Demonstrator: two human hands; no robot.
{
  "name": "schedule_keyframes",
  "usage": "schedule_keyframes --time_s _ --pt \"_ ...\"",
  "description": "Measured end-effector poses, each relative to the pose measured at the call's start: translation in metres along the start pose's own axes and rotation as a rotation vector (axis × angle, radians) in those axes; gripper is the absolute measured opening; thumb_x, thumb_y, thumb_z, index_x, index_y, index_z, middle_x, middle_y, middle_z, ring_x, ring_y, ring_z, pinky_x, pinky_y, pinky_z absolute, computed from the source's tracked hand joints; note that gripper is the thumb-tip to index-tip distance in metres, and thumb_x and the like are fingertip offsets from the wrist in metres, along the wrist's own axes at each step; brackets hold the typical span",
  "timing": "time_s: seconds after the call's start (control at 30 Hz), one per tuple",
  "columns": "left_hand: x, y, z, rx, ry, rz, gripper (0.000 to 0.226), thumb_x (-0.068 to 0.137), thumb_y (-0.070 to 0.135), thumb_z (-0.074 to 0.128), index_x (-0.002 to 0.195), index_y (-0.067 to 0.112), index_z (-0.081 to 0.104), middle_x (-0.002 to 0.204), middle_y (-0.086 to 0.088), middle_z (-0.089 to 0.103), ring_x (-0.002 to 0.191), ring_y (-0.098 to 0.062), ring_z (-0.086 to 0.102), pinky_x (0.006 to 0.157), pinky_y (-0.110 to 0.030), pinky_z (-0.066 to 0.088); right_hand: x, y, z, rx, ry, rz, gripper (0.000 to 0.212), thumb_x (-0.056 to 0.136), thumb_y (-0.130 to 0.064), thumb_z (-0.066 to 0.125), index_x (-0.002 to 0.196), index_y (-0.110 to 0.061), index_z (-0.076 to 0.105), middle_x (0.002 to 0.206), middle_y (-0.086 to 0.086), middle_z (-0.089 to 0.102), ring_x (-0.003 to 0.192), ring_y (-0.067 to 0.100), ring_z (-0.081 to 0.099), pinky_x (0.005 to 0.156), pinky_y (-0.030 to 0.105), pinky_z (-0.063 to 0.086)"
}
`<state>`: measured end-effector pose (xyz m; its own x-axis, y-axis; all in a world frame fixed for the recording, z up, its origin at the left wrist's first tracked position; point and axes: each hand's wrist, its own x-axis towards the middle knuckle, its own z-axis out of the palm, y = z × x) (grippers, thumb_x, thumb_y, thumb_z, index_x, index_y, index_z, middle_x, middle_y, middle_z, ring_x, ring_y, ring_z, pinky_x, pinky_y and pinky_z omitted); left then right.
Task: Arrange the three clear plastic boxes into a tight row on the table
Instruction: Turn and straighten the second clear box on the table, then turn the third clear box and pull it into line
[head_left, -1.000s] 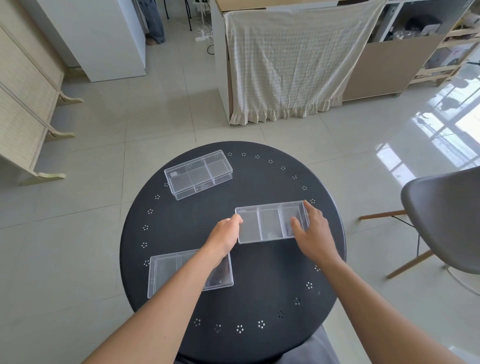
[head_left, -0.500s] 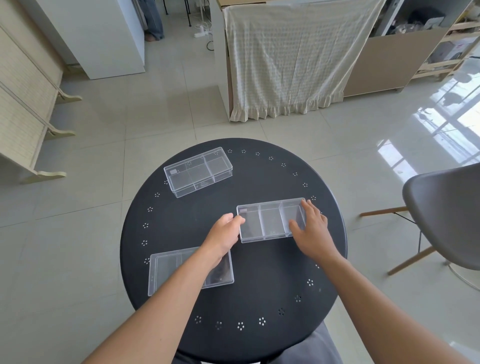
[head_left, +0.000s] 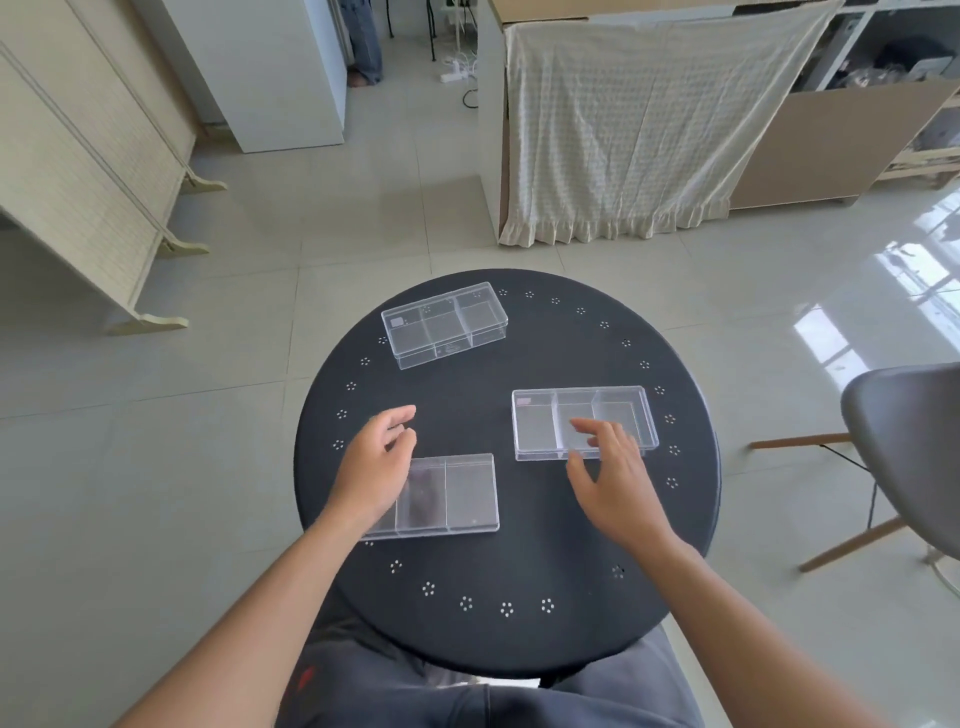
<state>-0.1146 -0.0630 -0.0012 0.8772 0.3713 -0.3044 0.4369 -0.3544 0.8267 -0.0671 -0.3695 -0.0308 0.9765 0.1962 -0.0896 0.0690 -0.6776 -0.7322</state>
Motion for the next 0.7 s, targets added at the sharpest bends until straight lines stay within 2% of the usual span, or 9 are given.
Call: schedule_keyframes --time_s 0.07,0.17,0.23,0.3,0.4,0.5,0.6,0.7 --pt "-0.011 -0.015 -0.01 0.035 0.097 -0.009 0.043 0.105 0.02 0.052 0.147 0.027 0.062 0.15 0.015 0.056 0.131 -0.004 0.057 0.106 -0.025 0.039 -0.011 -0.006 0.01 0.027 -0.062 0.0 0.039 0.103 -0.026 0.057 0.142 -0.031 0.054 0.13 -0.019 0.061 0.119 0.004 0.059 0.105 0.033 0.05" --pt "-0.024 -0.042 -0.022 0.059 0.186 -0.086 0.046 0.104 0.022 0.055 0.151 0.023 0.055 0.147 0.011 0.048 0.119 -0.005 0.052 0.104 -0.026 0.037 -0.025 -0.011 0.027 0.046 -0.148 0.021 0.035 0.103 -0.028 0.056 0.137 -0.032 0.055 0.123 -0.02 0.066 0.108 0.003 0.066 0.095 0.036 0.056" --pt "-0.03 -0.063 -0.029 0.073 0.149 -0.155 0.049 0.1 0.031 0.056 0.148 0.019 0.056 0.15 0.006 0.053 0.117 -0.009 0.057 0.102 -0.031 0.044 -0.034 -0.013 0.038 0.034 -0.201 0.029 0.036 0.103 -0.029 0.056 0.138 -0.033 0.053 0.124 -0.02 0.067 0.112 0.002 0.066 0.098 0.038 0.056" --pt "-0.038 -0.081 -0.03 0.074 0.093 -0.208 0.054 0.098 0.037 0.057 0.149 0.018 0.054 0.15 0.003 0.059 0.12 -0.015 0.063 0.102 -0.037 0.049 -0.042 -0.014 0.048 0.031 -0.256 0.055 0.04 0.103 -0.031 0.055 0.143 -0.034 0.05 0.13 -0.017 0.067 0.123 0.006 0.063 0.106 0.039 0.054" --pt "-0.054 -0.094 -0.025 0.07 0.058 -0.259 0.06 0.102 0.039 0.059 0.157 0.018 0.045 0.157 0.002 0.057 0.137 -0.021 0.061 0.113 -0.043 0.046 -0.052 -0.015 0.061 -0.016 -0.328 0.093 0.049 0.104 -0.033 0.056 0.151 -0.031 0.044 0.146 -0.008 0.064 0.139 0.016 0.056 0.113 0.033 0.045" --pt "-0.067 -0.101 -0.02 0.091 0.043 -0.236 0.061 0.103 0.04 0.061 0.159 0.021 0.044 0.157 0.006 0.056 0.146 -0.019 0.054 0.115 -0.038 0.043 -0.062 -0.021 0.069 -0.067 -0.392 0.09 0.058 0.105 -0.031 0.056 0.159 -0.027 0.036 0.157 -0.011 0.055 0.144 0.018 0.049 0.11 0.026 0.036" --pt "-0.075 -0.1 -0.019 0.078 0.017 -0.178 0.058 0.101 0.035 0.068 0.154 0.026 0.048 0.139 0.014 0.062 0.129 -0.011 0.059 0.101 -0.029 0.043 -0.068 -0.027 0.075 -0.059 -0.41 0.071 0.061 0.104 -0.027 0.055 0.161 -0.025 0.034 0.16 -0.015 0.052 0.143 0.019 0.051 0.105 0.023 0.036" --pt "-0.074 -0.105 -0.018 0.103 -0.022 -0.129 0.064 0.095 0.024 0.076 0.153 0.03 0.05 0.138 0.013 0.063 0.122 -0.008 0.06 0.1 -0.026 0.043 -0.071 -0.032 0.077 -0.028 -0.391 0.071 0.058 0.104 -0.025 0.055 0.158 -0.028 0.037 0.156 -0.021 0.055 0.131 0.021 0.06 0.096 0.025 0.04"
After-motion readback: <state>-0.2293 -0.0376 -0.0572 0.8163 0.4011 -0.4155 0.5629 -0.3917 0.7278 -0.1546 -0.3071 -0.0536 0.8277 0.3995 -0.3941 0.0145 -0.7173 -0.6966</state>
